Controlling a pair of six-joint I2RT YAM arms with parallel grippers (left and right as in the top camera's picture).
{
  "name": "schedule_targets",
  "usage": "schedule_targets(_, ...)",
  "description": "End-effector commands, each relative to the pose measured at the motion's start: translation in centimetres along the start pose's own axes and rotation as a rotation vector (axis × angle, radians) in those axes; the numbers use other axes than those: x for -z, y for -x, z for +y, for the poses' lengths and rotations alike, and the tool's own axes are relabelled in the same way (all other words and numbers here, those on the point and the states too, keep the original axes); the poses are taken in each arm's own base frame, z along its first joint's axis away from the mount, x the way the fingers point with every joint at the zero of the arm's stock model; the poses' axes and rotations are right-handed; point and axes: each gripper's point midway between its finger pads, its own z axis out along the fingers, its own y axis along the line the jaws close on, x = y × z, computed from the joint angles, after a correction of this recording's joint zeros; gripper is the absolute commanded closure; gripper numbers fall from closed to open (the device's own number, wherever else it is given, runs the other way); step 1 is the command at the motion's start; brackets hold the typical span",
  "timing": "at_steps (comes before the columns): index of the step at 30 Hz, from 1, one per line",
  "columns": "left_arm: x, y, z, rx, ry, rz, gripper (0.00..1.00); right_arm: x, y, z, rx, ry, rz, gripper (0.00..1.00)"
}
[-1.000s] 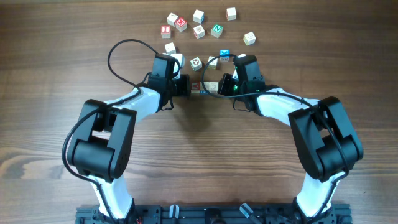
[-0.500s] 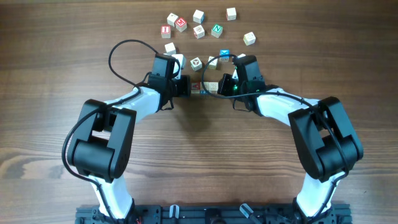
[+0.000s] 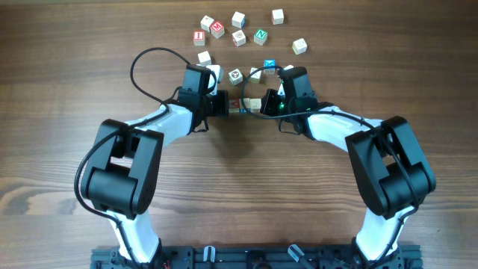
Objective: Form a horizontal line
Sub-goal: 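Retract the left gripper leftward away from the A block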
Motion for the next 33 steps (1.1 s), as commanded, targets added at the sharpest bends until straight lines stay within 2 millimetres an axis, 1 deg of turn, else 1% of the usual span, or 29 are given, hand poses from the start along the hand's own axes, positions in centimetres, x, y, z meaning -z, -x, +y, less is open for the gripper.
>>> schedule_targets(1, -2.1, -8.2, 2.5, 0.030, 0.065, 0.224, 0.96, -0.4, -0.7, -0.3, 0.015, -0.008, 0.018, 0.95)
schedule_targets(4, -2.0, -8.2, 2.6, 0.016, 0.064, 0.226, 0.96, -0.4, -0.7, -0.6, 0.011, -0.020, 0.016, 0.95)
schedule_targets(7, -2.0, -8.3, 2.8, 0.021, 0.071, 0.229, 0.96, 0.1, -0.5, -1.5, -0.026, -0.076, 0.004, 0.95)
schedule_targets(9, -1.8, -7.9, 4.3, 0.102, 0.134, 0.208, 0.96, 1.1, 0.0, -2.2, -0.048, -0.140, -0.021, 0.95)
schedule_targets(12, -1.4, -7.2, 6.7, 0.238, 0.217, 0.172, 0.96, 2.2, 0.1, -2.5, -0.050, -0.175, -0.022, 0.95)
schedule_targets(14, -0.9, -7.1, 8.2, 0.355, 0.245, 0.161, 0.96, 2.8, -0.7, -2.6, -0.072, -0.190, 0.012, 0.96)
schedule_targets(17, -0.1, -7.7, 10.3, 0.572, 0.295, 0.163, 0.96, 3.1, -2.4, -2.8, -0.122, -0.202, 0.083, 0.95)
schedule_targets(18, 0.3, -8.2, 11.0, 0.670, 0.321, 0.171, 0.96, 3.1, -3.0, -2.6, -0.123, -0.191, 0.107, 0.96)
schedule_targets(20, 0.9, -9.2, 11.8, 0.807, 0.361, 0.186, 0.96, 3.0, -3.6, -2.1, -0.112, -0.176, 0.132, 0.96)
schedule_targets(23, 1.4, -10.1, 12.3, 0.937, 0.400, 0.199, 0.96, 2.8, -4.5, -1.1, -0.086, -0.164, 0.150, 0.95)
schedule_targets(25, 1.4, -10.2, 12.3, 0.965, 0.406, 0.197, 0.96, 2.7, -5.2, -0.3, -0.066, -0.154, 0.161, 0.95)
schedule_targets(29, 1.4, -10.1, 12.3, 0.973, 0.409, 0.193, 0.96, 2.3, -6.6, 2.1, 0.025, -0.115, 0.171, 0.95)
schedule_targets(31, 1.4, -10.1, 12.4, 0.972, 0.410, 0.192, 0.96, 2.6, -6.5, 3.5, 0.044, -0.094, 0.165, 0.96)
schedule_targets(33, 1.4, -10.1, 12.4, 0.971, 0.414, 0.191, 0.96, 3.2, -6.0, 4.6, 0.054, -0.073, 0.149, 0.95)
